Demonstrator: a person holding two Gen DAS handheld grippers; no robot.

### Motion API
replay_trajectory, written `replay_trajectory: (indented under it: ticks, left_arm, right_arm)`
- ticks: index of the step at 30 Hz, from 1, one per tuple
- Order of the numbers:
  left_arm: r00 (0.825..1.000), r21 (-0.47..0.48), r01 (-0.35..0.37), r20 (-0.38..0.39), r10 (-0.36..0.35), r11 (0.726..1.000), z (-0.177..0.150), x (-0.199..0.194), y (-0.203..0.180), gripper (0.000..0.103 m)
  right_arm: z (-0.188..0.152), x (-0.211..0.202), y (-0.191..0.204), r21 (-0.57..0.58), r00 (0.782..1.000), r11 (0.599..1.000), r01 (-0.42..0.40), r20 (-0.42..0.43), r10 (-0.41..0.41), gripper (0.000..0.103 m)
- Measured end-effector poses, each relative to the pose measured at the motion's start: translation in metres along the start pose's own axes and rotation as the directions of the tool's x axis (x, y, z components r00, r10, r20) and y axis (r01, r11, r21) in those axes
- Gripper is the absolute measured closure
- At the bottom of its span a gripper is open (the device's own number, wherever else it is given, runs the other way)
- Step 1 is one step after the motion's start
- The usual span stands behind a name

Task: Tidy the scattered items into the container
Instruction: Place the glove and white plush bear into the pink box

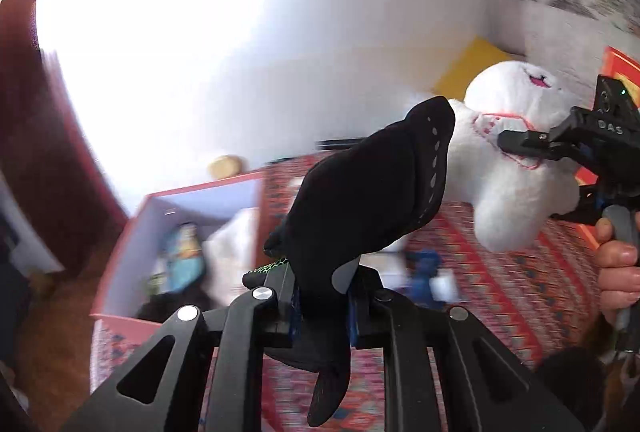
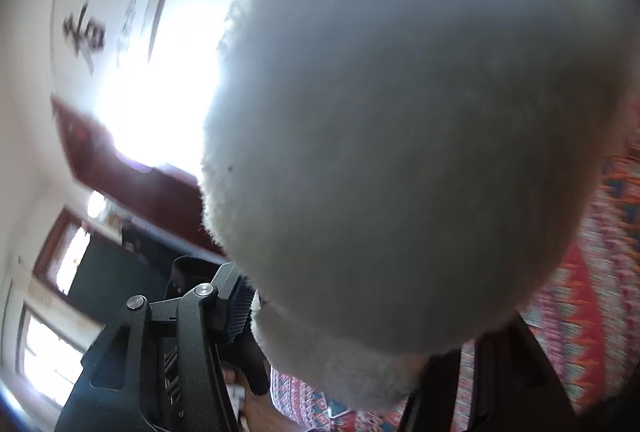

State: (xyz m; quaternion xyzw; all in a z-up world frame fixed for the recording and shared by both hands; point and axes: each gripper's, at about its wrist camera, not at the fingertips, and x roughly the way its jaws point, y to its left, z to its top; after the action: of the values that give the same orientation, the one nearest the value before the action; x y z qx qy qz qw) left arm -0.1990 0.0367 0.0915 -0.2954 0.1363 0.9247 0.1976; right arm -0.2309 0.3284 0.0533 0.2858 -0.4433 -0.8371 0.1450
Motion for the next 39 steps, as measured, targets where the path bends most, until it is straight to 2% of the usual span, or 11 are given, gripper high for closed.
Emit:
replay_trajectory:
  ticks: [4, 9, 19, 22, 24, 26, 27, 29, 31, 35, 39]
  left_arm:
    - [0.994, -0.076, -0.105, -0.046, 0.102, 0.992, -0.006, 0.023, 0.09, 0.09]
    - [0.973, -0.22, -0.183, -0.178, 0.145, 0.958, -0.026, 0.086, 0.205, 0.09]
    - [0.925, -0.259, -0.247, -0.351, 0.147, 0.934, -0.062, 0.192, 0.28, 0.086]
    - [0.918, -0.284, -0.259, -0.369, 0.144, 0.923, -0.069, 0.197, 0.275, 0.063]
    - [0.917, -0.282, -0.276, -0.364, 0.163, 0.919, -0.068, 0.191, 0.268, 0.043]
    - [0.919, -0.268, -0.297, -0.34, 0.199, 0.916, -0.061, 0.18, 0.26, 0.036]
    - [0.921, -0.264, -0.304, -0.327, 0.212, 0.915, -0.057, 0.174, 0.257, 0.033]
    - [0.927, -0.263, -0.304, -0.302, 0.221, 0.916, -0.048, 0.16, 0.249, 0.031]
    - [0.935, -0.26, -0.285, -0.286, 0.208, 0.923, -0.037, 0.153, 0.24, 0.028]
    - [0.938, -0.19, -0.261, -0.282, 0.202, 0.947, -0.019, 0.159, 0.207, 0.025]
    - [0.911, -0.085, -0.281, -0.339, 0.237, 0.956, -0.014, 0.187, 0.167, 0.025]
  right_arm:
    - [-0.007, 0.092, 0.044, -0.086, 0.992, 0.996, -0.009, -0.123, -0.001, 0.047]
    - [-0.03, 0.225, 0.092, -0.216, 0.954, 0.976, -0.005, -0.295, -0.061, 0.047]
    - [-0.12, 0.409, 0.092, -0.347, 0.796, 0.936, 0.05, -0.552, -0.247, 0.044]
    - [-0.133, 0.421, 0.092, -0.455, 0.776, 0.888, 0.068, -0.535, -0.334, 0.038]
    - [-0.146, 0.424, 0.102, -0.567, 0.728, 0.823, 0.027, -0.553, -0.405, 0.035]
    - [-0.157, 0.416, 0.112, -0.683, 0.691, 0.73, 0.027, -0.515, -0.508, 0.026]
    - [-0.158, 0.406, 0.115, -0.733, 0.695, 0.675, 0.079, -0.445, -0.565, 0.008]
    - [-0.152, 0.377, 0.123, -0.799, 0.743, 0.583, 0.146, -0.301, -0.598, 0.006]
    - [-0.143, 0.337, 0.122, -0.814, 0.777, 0.546, 0.199, -0.209, -0.594, 0.006]
    - [-0.111, 0.227, 0.104, -0.766, 0.846, 0.597, 0.238, -0.138, -0.515, 0.006]
    - [-0.095, 0.143, 0.065, -0.686, 0.872, 0.665, 0.295, -0.092, -0.481, 0.006]
